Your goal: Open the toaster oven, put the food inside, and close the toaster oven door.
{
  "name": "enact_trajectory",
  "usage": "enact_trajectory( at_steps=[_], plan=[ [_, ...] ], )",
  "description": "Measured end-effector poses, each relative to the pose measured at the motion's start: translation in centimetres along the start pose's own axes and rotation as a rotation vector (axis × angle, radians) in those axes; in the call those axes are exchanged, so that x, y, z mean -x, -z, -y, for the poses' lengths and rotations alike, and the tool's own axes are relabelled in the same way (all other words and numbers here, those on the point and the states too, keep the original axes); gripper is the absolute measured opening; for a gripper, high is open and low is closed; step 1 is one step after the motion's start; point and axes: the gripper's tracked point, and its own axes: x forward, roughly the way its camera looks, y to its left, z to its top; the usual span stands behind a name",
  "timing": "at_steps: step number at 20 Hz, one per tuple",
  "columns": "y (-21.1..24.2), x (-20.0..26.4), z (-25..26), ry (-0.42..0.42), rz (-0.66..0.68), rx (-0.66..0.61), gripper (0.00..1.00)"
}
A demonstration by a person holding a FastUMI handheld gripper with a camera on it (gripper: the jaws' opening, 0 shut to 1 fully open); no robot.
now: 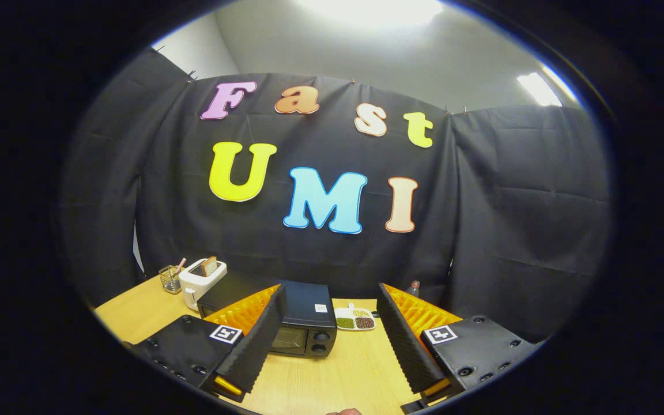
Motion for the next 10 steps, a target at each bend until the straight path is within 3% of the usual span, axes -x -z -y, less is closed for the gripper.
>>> enact_trajectory(
  at_steps=[10],
  plan=[
    [-1.0, 0.9, -1.3, -0.048, 0.007, -0.034, 0.99]
  ],
)
